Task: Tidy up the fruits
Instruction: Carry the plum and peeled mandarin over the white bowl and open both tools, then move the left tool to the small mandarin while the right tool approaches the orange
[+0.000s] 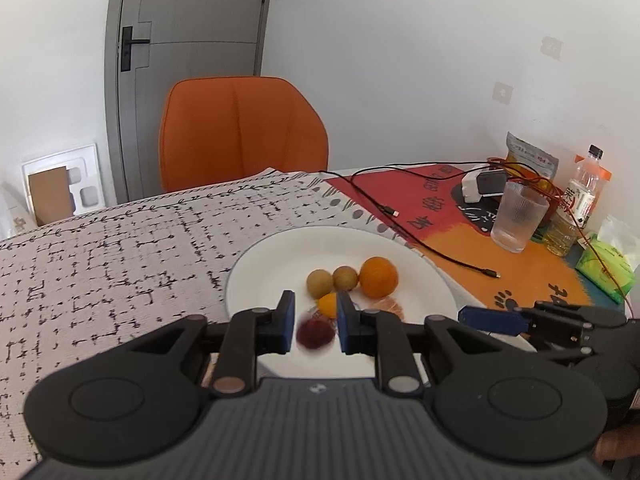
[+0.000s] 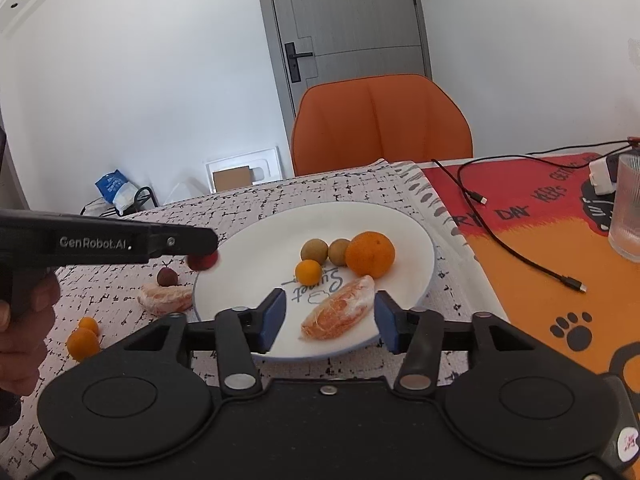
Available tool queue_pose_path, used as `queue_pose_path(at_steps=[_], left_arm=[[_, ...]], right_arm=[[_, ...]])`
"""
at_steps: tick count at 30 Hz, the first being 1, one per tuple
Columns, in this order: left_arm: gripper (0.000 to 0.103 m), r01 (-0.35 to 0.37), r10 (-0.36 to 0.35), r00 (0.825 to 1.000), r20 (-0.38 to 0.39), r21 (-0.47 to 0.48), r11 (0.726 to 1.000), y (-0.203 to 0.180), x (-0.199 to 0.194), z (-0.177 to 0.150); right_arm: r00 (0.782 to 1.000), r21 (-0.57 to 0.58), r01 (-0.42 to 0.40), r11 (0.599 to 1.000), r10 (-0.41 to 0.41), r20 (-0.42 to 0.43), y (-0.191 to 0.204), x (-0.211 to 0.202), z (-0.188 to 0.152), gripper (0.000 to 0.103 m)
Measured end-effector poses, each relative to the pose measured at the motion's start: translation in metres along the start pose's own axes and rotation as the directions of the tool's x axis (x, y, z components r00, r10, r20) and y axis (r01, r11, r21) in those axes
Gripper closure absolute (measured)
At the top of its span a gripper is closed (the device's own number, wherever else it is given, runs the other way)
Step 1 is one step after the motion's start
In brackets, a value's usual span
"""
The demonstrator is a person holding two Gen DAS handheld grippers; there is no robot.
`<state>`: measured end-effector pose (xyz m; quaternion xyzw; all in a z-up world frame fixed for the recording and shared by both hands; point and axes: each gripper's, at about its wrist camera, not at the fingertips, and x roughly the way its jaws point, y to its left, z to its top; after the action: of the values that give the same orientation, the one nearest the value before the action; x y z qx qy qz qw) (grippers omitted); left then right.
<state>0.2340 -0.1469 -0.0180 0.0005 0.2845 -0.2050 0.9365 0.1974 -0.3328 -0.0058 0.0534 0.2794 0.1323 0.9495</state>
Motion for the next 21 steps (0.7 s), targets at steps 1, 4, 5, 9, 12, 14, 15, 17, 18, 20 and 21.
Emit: queue_pose_path(at_steps=[1, 4, 5, 9, 12, 14, 15, 17, 18, 20, 21], left_arm=[[0.079, -0.006, 0.006, 1.0, -0.001, 0.0, 1.0, -0.001, 0.0, 0.001], [0.071, -0.025, 0.025, 1.0, -0.004, -0.016, 1.0, 0.004, -0.003, 0.0], [0.064, -0.033, 0.033, 0.999, -0.003, -0.024, 0.999, 0.006, -0.004, -0.001], [0.037, -0.085, 0.086, 0.996, 0.019, -0.037, 0.996, 0.016, -0.016, -0.005], [0.026, -0.106, 0.108, 0.993, 0.039, -0.054, 0.993, 0.023, -0.026, -0.007], [0.023, -0.12, 0.123, 0.992, 0.042, -0.065, 0.991, 0.028, -0.033, -0.009], [0.02, -0.128, 0.131, 0.99, 0.042, -0.068, 0.989, 0.03, -0.036, -0.01], [0.018, -0.149, 0.153, 0.987, 0.049, -0.072, 0.986, 0.035, -0.044, -0.012], [0.016, -0.162, 0.166, 0.984, 0.056, -0.075, 0.984, 0.038, -0.049, -0.012], [0.013, -0.177, 0.183, 0.981, 0.072, -0.087, 0.98, 0.043, -0.057, -0.014], [0.013, -0.179, 0.187, 0.979, 0.078, -0.095, 0.979, 0.045, -0.061, -0.014]], right_arm=[[1.0, -0.001, 0.001, 1.0, -0.001, -0.002, -0.001, 0.001, 0.0, 0.05], [1.0, 0.005, 0.0, 1.0, 0.0, -0.004, 0.0, 0.0, -0.001, 0.044], [1.0, 0.007, -0.001, 1.0, 0.001, -0.001, 0.0, -0.001, -0.001, 0.042], [1.0, 0.011, -0.002, 1.0, 0.001, 0.011, 0.003, -0.002, -0.002, 0.027], [1.0, 0.02, -0.006, 1.0, 0.005, 0.013, 0.004, -0.003, -0.003, 0.019], [1.0, 0.027, -0.006, 1.0, 0.006, 0.015, 0.007, -0.005, -0.002, 0.011], [1.0, 0.033, -0.008, 0.999, 0.007, 0.02, 0.008, -0.006, -0.002, 0.006], [0.999, 0.041, -0.018, 0.999, 0.016, 0.029, 0.011, -0.009, -0.002, 0.001], [0.999, 0.041, -0.024, 0.999, 0.023, 0.031, 0.013, -0.01, -0.002, 0.0], [0.999, 0.036, -0.036, 0.999, 0.035, 0.037, 0.018, -0.012, -0.001, 0.0], [0.998, 0.032, -0.04, 0.999, 0.039, 0.039, 0.02, -0.013, -0.001, 0.0]])
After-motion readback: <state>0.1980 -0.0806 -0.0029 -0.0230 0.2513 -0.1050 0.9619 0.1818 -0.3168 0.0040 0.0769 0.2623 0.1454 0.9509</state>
